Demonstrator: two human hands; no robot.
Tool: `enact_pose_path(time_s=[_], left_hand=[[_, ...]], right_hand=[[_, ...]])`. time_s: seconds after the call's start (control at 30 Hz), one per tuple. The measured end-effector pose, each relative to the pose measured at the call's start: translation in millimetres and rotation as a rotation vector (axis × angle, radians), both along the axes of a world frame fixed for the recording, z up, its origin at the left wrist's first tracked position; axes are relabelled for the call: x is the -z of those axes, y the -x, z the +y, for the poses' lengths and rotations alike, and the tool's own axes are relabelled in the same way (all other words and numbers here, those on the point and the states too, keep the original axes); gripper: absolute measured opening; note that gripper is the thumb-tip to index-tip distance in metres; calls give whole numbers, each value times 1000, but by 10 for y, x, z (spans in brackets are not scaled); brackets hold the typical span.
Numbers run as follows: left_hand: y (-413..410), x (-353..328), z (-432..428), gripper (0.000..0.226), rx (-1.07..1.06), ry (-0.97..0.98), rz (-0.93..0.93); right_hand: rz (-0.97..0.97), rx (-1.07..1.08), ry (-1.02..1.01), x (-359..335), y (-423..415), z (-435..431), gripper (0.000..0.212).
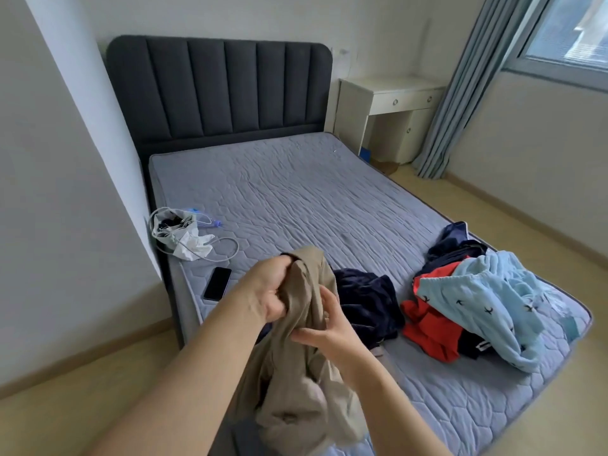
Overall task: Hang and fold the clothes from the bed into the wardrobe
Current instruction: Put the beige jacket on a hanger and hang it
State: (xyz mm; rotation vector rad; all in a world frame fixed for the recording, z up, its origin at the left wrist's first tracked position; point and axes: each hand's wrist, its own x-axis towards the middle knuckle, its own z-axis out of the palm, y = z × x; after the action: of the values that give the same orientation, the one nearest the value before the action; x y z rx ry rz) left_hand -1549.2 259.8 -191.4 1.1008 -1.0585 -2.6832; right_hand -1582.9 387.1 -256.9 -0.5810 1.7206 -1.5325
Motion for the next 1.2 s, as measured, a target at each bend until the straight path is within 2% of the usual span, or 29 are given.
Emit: enact_pose_path(time_s=[0.07,0.13,0.23,0.3,0.33,0.4,0.47,0.5,0.53,0.57,0.63,0.67,0.73,0.8,0.87,0.93,1.03,1.2], left_hand=[[30,-111,68,23,22,66,65],[50,-134,80,18,-34,302,65],[4,-42,47,20,-72,639,58],[-65,89,39,13,28,692,144],[-102,183,32,17,125,673,193],[-181,418,13,43,396,689,242],[-232,629,32,71,608,749,197],[-246,713,55,77,651,758,146],[-242,801,72,74,662,767,98],[-230,868,106,61,654,779,72],[-190,929,198,16,576,858,-2],[-170,939,213,7,498,908,-44],[-130,936,171,24,349,1008,-136],[-104,863,91,22,209,970,-200],[-90,716,4,23,33,794,-196],[-68,563,-52,28,-105,615,-155],[-27,318,-47,26,-145,388,-62],[-20,47,-55,23,-50,232,45]], right_hand=[[127,77,-35,11,20,-27,43],[206,226,-105,18,84,-22,18],[96,381,-102,56,155,25,23],[-17,446,-61,38,200,32,28],[-67,483,-26,13,230,25,30],[-159,552,67,-70,303,8,32],[-224,599,174,-150,373,-12,33],[-244,614,214,-174,401,-19,32],[-266,628,247,-195,418,-20,29],[-282,637,272,-197,439,-20,26],[-303,645,295,-207,445,-11,23],[-311,646,303,-207,440,-4,22],[-328,670,330,-199,437,13,22],[-291,725,331,-198,484,51,21],[-187,738,235,-201,533,83,20],[-107,674,106,-162,517,101,4],[-72,447,-38,-66,378,90,42],[16,47,6,-100,199,17,57]])
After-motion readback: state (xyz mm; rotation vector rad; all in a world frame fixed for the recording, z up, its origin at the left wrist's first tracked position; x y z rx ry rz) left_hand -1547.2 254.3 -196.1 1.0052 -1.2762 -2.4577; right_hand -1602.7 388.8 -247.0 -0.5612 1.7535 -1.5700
